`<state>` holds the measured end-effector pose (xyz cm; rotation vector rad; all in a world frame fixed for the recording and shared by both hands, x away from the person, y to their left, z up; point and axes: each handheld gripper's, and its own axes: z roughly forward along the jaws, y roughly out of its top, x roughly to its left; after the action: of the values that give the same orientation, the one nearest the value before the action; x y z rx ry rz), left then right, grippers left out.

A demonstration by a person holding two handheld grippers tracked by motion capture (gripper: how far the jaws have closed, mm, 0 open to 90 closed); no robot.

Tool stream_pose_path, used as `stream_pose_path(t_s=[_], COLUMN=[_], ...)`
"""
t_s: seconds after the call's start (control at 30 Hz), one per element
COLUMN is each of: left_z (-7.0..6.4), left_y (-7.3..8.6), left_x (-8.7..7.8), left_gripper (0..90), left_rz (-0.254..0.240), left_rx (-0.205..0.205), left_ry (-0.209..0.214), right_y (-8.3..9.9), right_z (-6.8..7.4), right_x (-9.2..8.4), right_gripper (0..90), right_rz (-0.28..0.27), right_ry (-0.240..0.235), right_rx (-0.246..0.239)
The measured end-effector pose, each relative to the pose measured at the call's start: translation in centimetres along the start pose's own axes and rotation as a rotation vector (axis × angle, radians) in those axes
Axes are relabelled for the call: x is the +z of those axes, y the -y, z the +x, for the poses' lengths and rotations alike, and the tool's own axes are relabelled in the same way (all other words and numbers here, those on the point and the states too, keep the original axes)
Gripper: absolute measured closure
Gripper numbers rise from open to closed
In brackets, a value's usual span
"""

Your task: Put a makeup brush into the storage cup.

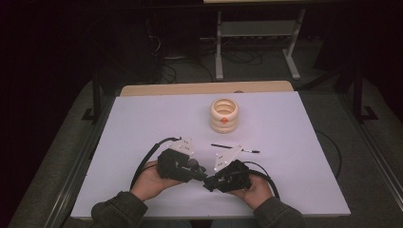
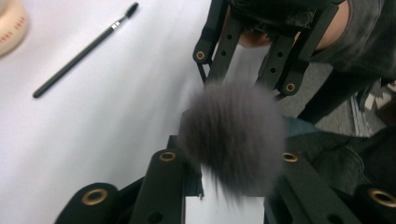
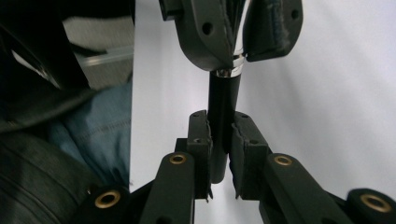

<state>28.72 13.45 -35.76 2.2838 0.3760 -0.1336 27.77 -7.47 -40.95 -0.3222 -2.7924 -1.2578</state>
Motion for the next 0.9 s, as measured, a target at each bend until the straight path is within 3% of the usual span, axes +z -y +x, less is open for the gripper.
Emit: stream_pose_path(t_s=[0.1,0.27,0.43,0.63,0.9], left_z=[0.1,0.0,0.0,0.2,1.3], left_y=[0.0,0.0,-0.2,-0.4,-0.8], left_x=[-0.2,-0.2,-0.3,-0.6,-0.9], left_gripper=[72.4,76.3,77.5,77.7,77.7], left_rz=[-0.020,-0.032,-0.030,-0.016,-0.017], left_rx=[-0.016,-0.033,-0.023,-0.018,-0.058], left_ry=[0.001,0.012,0.007,-0.035,-0.048], right_y=[0.0,0.0,-0.1,0.4,2.5], right_z=[0.0,-0.1,0.0,-0.2,-0.5], right_x=[-0.1,0.2,0.2,-1.0,-3.9], right_gripper=[78.1,78.1,76.8,58.6,48.1], right_rz=[-0.015,-0.012,-0.016,-0.012,-0.062], right_ry=[-0.007,-0.003,0.013,0.049,0.122], right_rx=[0.024,0.017,0.009,0.048,0.139])
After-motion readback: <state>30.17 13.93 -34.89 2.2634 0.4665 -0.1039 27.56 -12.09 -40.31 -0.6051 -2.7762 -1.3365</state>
